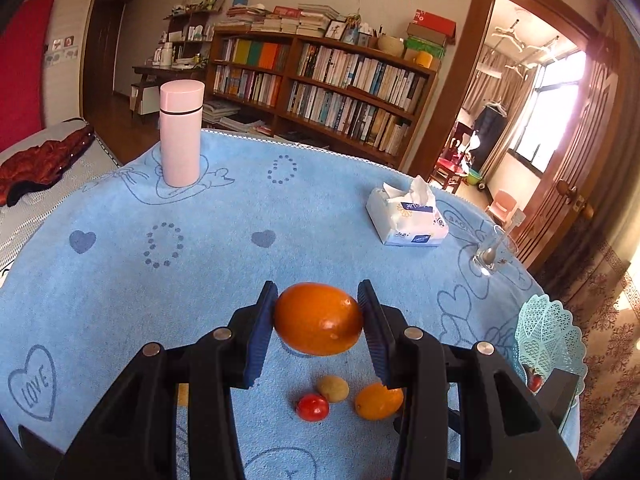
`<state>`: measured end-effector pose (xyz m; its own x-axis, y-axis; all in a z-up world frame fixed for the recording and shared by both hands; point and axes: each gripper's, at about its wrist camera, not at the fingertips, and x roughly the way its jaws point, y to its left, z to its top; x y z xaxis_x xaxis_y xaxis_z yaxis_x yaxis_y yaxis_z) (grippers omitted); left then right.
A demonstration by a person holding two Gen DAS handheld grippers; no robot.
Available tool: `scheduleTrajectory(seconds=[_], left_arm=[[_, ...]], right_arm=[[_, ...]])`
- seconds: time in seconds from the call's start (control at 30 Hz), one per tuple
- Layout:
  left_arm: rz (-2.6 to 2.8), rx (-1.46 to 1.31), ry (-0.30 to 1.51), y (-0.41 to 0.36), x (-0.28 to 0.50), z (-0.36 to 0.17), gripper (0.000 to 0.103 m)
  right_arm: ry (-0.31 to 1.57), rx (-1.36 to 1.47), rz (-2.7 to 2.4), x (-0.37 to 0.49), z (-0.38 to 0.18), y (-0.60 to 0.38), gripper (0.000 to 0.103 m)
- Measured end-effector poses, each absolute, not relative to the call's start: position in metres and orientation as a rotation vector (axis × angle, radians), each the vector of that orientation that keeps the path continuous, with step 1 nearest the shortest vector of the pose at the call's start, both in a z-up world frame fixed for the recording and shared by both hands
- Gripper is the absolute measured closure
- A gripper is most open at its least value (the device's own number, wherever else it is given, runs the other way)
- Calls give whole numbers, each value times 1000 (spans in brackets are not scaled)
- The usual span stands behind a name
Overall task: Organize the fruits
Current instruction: 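Grasp the oval orange with the left tool while the right tool grasps a mandarin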
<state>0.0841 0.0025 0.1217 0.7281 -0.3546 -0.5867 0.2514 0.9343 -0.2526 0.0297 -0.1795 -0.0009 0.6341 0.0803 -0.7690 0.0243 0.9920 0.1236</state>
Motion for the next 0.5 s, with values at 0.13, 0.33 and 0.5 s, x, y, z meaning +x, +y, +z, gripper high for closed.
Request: scheduleTrajectory(seconds=[0.13,0.33,0.5], left_arm=[[-333,-158,687,1,85,118,61],[-335,-149,688,-2,84,117,61],[-325,-127,682,-8,82,116,61]], right_arm=[[881,127,41,26,2,-179,62],[868,147,48,13,9,-182,62],[831,159,48,-2,24,-188,62]])
